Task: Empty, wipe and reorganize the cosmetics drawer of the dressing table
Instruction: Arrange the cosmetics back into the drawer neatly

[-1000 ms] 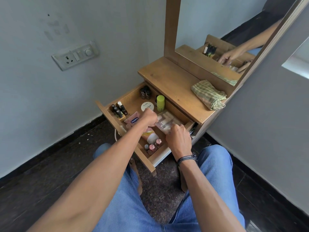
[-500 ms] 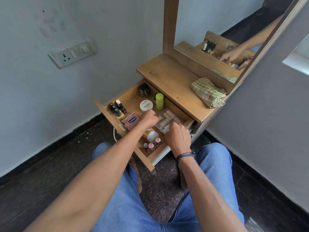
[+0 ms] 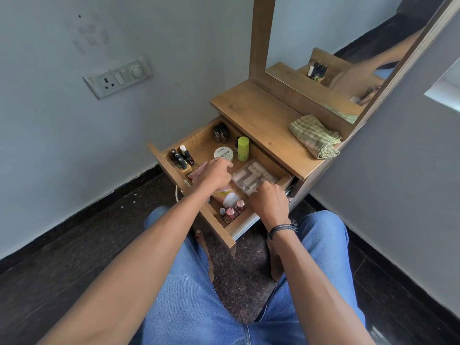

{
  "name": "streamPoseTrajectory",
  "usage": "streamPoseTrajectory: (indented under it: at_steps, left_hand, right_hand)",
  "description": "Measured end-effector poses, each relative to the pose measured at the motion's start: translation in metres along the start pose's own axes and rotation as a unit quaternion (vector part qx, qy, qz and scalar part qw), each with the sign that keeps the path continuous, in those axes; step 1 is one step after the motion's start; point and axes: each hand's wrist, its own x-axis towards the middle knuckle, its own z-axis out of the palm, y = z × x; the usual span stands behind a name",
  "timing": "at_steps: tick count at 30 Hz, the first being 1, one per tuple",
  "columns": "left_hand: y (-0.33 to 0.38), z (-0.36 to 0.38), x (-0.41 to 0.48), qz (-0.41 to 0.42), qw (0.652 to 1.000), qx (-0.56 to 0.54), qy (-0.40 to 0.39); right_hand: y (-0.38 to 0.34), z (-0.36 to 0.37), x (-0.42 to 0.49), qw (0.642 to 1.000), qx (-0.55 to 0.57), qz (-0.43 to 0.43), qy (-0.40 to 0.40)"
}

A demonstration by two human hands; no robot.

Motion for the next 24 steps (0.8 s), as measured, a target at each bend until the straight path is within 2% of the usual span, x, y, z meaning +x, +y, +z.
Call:
streamPoseTrajectory:
  at_steps: [3,6,9,11,14,17,21,24]
  left_hand:
    - [-0.015,-0.018,-0.018,0.01,0.998,-0.05,0.037]
    - [-0.036,-0.033,-0.043,0.017,0.98,-0.151,0.126]
    - [-0.059,-0.035,-0.066,-0.026,0.95,-0.201,0.237]
    - [-0.07,-0.028,-0.078,-0.072,0.926,-0.252,0.272]
    - [-0.077,-0.013,-0.088,-0.133,0.887,-0.345,0.278]
    - [-0.079,0.001,-0.094,-0.148,0.856,-0.416,0.268]
    - [-0.074,0.016,-0.1,-0.138,0.83,-0.47,0.267]
    - [-0.073,0.027,-0.106,-0.152,0.826,-0.476,0.262]
  right_hand:
    - [0.007,0.0,-0.003,0.999,0.036,-0.002,0.023]
    - [0.015,0.001,-0.013,0.993,0.098,-0.015,0.057]
    - [0.02,0.006,-0.025,0.988,0.124,-0.04,0.085]
    - [0.018,0.01,-0.031,0.986,0.126,-0.054,0.09]
    - [0.012,0.017,-0.038,0.986,0.119,-0.067,0.098]
    - [0.01,0.019,-0.042,0.984,0.122,-0.064,0.109]
    - [0.009,0.019,-0.048,0.977,0.138,-0.068,0.144]
    - [0.005,0.02,-0.055,0.964,0.167,-0.1,0.184]
